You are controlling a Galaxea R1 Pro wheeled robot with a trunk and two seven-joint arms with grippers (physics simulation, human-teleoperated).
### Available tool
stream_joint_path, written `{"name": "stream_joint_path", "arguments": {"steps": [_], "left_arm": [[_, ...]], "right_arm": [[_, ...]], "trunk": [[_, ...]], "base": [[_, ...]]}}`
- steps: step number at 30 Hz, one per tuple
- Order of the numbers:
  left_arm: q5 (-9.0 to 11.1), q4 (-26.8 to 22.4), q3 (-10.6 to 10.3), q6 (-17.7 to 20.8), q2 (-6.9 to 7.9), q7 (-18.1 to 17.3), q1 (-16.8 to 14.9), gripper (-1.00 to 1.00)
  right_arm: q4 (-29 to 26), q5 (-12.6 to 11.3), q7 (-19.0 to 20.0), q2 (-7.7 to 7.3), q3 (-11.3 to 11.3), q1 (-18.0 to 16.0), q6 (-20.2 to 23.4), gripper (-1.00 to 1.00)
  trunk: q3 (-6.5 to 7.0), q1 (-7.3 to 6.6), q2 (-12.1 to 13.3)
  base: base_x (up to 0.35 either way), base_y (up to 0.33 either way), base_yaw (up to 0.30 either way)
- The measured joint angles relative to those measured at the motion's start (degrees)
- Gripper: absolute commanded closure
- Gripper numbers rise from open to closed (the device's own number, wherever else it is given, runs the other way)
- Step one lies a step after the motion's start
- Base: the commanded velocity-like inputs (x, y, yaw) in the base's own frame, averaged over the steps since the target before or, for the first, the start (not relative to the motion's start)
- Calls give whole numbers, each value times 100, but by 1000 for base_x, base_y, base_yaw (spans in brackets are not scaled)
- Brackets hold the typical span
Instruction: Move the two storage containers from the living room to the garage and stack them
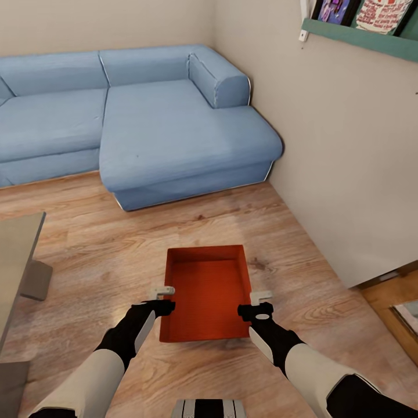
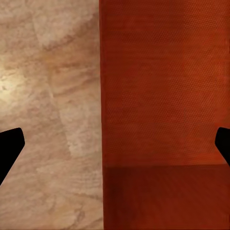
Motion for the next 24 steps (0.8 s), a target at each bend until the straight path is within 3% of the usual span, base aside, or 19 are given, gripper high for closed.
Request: {"name": "stream_joint_path", "arguments": {"steps": [18, 24], "left_arm": [[-1, -3, 5, -8, 8, 0, 0, -100], [-1, -7, 0, -9, 1, 5, 0, -100]], "right_arm": [[1, 0, 0, -2, 0, 0, 0, -100], [0, 1, 1, -2, 0, 0, 0, -100]], "trunk": [[-323, 395, -722], [-324, 396, -723]], "base": [[0, 0, 0], [0, 0, 0]]}}
